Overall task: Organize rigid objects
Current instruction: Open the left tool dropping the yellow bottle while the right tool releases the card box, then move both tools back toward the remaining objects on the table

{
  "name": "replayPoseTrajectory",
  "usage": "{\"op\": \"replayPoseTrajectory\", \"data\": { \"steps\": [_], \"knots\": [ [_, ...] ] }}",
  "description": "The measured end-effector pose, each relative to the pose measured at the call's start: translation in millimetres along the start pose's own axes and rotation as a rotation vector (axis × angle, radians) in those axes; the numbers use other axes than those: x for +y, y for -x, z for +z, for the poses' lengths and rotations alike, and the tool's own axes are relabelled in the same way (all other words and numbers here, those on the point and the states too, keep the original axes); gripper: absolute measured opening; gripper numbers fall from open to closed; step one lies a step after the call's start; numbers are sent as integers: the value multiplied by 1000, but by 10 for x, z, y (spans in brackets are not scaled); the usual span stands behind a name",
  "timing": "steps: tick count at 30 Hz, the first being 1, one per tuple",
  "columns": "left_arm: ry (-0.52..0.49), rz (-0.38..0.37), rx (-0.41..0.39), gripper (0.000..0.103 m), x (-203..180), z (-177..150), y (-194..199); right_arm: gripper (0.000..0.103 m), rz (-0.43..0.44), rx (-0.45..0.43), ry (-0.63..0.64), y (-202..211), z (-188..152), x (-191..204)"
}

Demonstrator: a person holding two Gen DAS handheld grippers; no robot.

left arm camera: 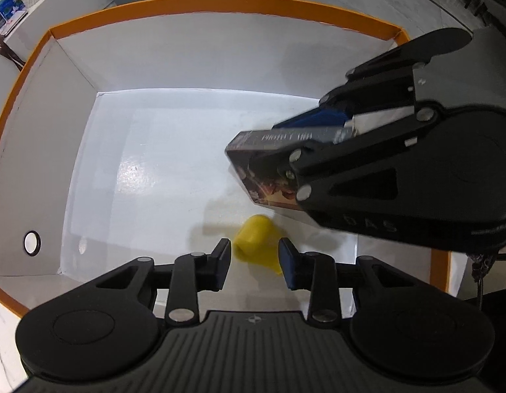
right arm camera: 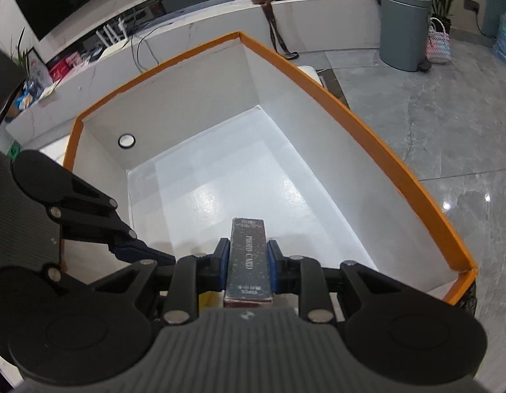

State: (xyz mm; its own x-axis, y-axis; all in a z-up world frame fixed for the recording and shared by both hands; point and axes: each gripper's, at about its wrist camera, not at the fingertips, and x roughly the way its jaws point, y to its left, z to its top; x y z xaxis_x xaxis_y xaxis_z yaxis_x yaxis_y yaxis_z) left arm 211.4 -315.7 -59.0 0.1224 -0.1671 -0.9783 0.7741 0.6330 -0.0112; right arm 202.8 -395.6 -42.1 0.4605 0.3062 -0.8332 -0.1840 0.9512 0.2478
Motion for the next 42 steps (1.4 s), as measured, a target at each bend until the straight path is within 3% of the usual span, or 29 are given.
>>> {"op": "replayPoseTrajectory", "data": {
  "steps": [2,6,15,22,26,30,34,36,42],
  "knots": [
    [4,-4,3,41,2,11,-24,27,-44,-14,12,0,17,-6],
    [1,0,3,41,-27,25,-44,29,-251,-38,110,-11,44,91],
    [12,5,-8,41,-51,-2,29,28,-215,-126,46,213,76,14],
    [19,12,-43,41,-41,-13,201,29,-213,-139,37,327,93,63],
    [38,14,-77,56,-32,-46,339,30,-208,-148,39,380,116,109],
    [62,19,-106,57,11,-112,484,32,-207,-157,49,419,135,208],
    [91,32,-148,65,62,-221,666,33,-198,-172,54,474,174,280],
    [102,47,-175,71,85,-305,774,34,-191,-185,53,508,197,337],
    [169,76,-259,73,208,-683,1091,36,-154,-214,69,567,240,569]
  ]
}}
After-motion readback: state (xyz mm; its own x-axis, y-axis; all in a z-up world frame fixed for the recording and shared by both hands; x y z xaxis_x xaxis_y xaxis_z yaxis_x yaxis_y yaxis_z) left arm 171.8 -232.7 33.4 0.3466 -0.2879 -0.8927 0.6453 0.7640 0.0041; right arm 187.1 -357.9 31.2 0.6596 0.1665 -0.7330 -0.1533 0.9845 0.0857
